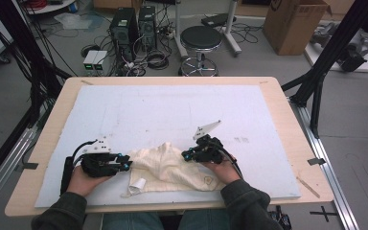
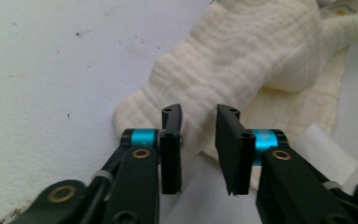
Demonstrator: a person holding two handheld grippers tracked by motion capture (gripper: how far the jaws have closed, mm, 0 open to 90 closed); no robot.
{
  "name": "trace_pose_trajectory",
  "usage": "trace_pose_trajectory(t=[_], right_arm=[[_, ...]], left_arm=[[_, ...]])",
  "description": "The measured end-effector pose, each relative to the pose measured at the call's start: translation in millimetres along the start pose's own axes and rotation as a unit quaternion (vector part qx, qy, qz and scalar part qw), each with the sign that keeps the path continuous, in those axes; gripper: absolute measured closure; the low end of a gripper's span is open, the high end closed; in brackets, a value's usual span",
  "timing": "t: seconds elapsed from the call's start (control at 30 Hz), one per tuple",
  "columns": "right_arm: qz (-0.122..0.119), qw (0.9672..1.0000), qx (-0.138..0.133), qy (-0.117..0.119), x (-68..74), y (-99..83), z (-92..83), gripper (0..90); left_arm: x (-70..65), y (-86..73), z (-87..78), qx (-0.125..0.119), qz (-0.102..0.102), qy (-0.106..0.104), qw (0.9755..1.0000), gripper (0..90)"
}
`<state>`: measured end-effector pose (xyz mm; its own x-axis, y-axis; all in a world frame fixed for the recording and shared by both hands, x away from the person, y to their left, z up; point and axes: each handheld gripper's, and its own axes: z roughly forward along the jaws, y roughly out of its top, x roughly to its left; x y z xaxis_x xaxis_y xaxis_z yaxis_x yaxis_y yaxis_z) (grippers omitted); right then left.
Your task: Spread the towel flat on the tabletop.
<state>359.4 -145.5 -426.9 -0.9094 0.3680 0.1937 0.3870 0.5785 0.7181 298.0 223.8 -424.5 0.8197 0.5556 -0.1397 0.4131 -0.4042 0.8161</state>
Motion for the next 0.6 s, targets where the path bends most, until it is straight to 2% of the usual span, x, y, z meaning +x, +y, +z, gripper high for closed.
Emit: trace_pose_trajectory(t=[0.1, 0.17, 0.23, 0.3, 0.33, 0.37, 0.47, 0.6], right_arm=[[-0.007, 0.9999, -0.007, -0.002, 2.0, -0.9, -6.4, 87.1], [-0.007, 0.9999, -0.006, -0.004, 3.1, -1.5, -10.1, 87.2], [-0.013, 0.9998, -0.006, -0.010, 3.6, -1.8, -14.5, 87.1], [-0.018, 0.9997, -0.006, -0.018, 3.3, -2.6, -20.8, 87.2], [-0.017, 0.9996, -0.004, -0.021, 3.5, -3.1, -23.2, 87.2], [-0.023, 0.9992, -0.005, -0.031, 2.5, -4.3, -27.3, 87.2], [-0.018, 0.9990, -0.008, -0.040, -0.3, -9.0, -37.1, 87.2], [-0.005, 0.9985, -0.014, -0.053, -6.8, -17.9, -48.3, 87.3]], left_arm=[[2.4, 6.5, -3.9, -0.018, -0.004, 0.008, 0.9998, 63.2], [7.9, 10.6, -5.3, -0.028, -0.014, 0.013, 0.9994, 62.5], [13.6, 12.9, -3.7, -0.034, -0.028, 0.029, 0.9986, 62.7], [17.8, 14.0, 2.8, -0.023, -0.040, 0.043, 0.9980, 62.8], [19.5, 13.8, 8.0, -0.006, -0.039, 0.055, 0.9977, 62.6], [20.1, 13.6, 11.0, 0.004, -0.038, 0.055, 0.9977, 62.1], [21.4, 12.8, 21.2, 0.033, -0.036, 0.060, 0.9970, 59.7], [21.1, 13.1, 30.7, 0.050, -0.039, 0.060, 0.9962, 61.1]])
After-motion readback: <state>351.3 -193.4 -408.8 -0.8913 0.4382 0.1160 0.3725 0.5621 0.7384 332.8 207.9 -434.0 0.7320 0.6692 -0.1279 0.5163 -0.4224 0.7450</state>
